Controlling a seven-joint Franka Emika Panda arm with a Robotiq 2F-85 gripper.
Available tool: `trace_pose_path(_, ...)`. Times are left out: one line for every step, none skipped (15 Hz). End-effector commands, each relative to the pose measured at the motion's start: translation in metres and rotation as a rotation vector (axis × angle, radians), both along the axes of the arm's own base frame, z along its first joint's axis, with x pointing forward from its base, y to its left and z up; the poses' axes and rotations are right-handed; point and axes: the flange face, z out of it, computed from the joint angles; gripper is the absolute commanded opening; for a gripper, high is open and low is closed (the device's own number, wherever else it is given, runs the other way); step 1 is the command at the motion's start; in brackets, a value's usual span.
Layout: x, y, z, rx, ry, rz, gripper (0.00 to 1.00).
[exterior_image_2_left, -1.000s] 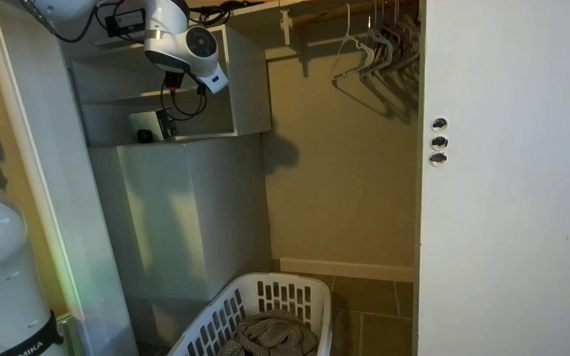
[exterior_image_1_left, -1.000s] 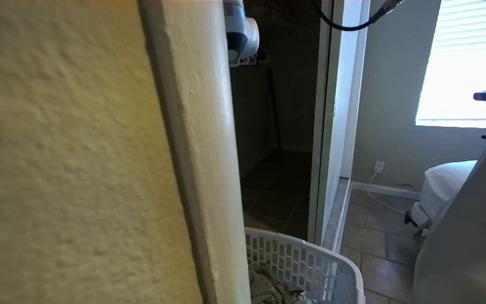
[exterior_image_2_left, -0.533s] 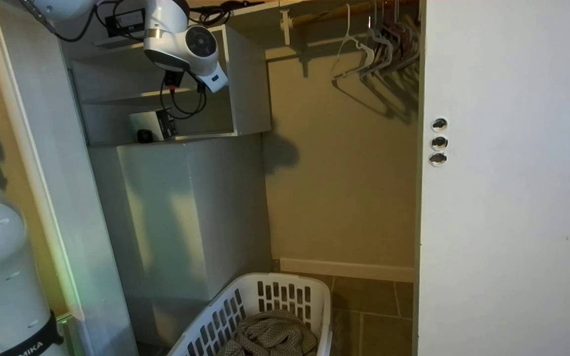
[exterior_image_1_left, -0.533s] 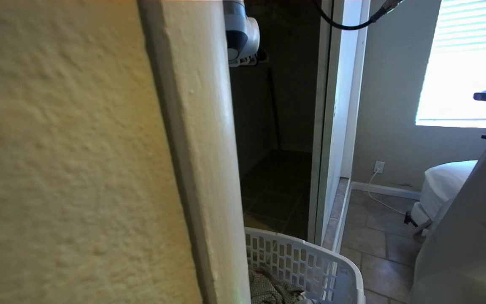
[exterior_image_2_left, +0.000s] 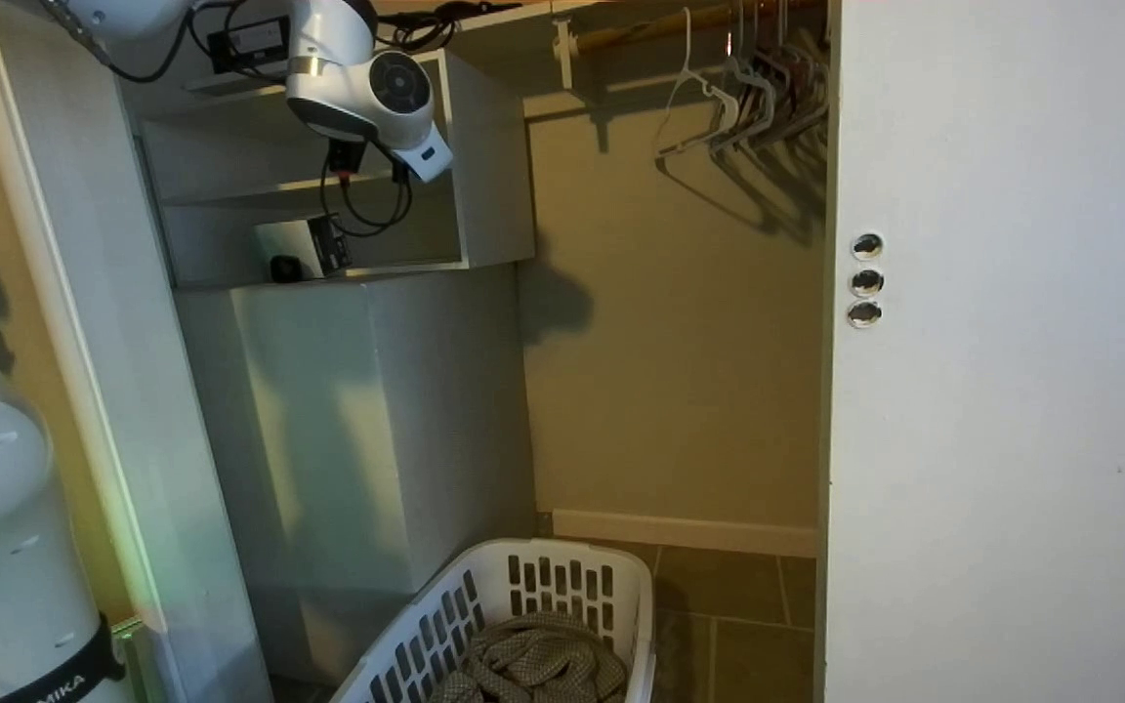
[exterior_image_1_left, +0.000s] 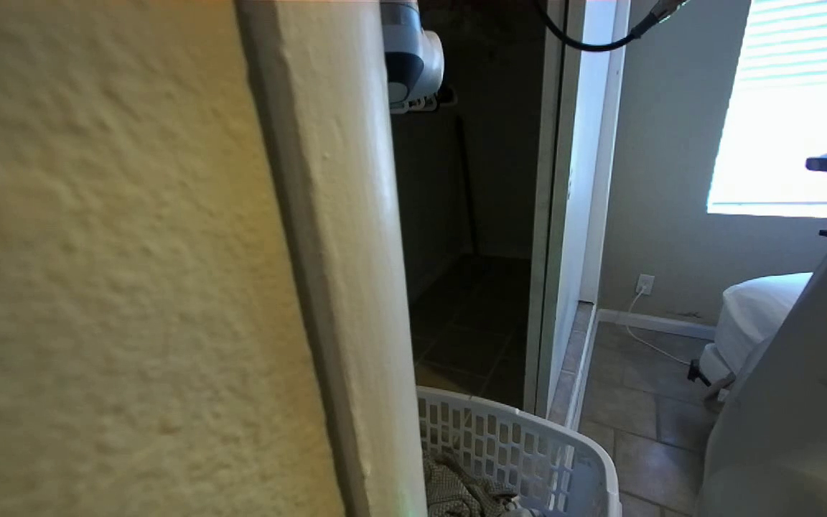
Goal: Move the black object from the top shelf to the bottom shelf.
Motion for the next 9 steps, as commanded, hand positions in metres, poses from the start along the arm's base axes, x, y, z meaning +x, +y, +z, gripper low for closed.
trace_pose_path(-0.004, -0.017, 0.003, 0.014, -0.068, -0.004, 0.02)
trace_pose_path(-0.004, -0.022, 0.005, 0.020, -0.089, -0.006, 0.02)
trace_pose_path(-0.005, -0.026, 0.005, 0.014, -0.100, 0.000, 0.02)
trace_pose_path(-0.007, -0.029, 0.004, 0.017, -0.107, 0.010, 0.02)
trace_pose_path(-0.009, -0.031, 0.005, 0.021, -0.114, 0.026, 0.02)
trace_pose_path(-0.014, -0.032, 0.004, 0.012, -0.122, 0.053, 0.02)
trace_pose_path(-0.018, -0.033, 0.003, 0.015, -0.126, 0.078, 0.02)
trace_pose_path(-0.023, -0.035, 0.002, 0.019, -0.138, 0.097, 0.02)
trace_pose_path(-0.028, -0.037, 0.000, 0.023, -0.143, 0.120, 0.02)
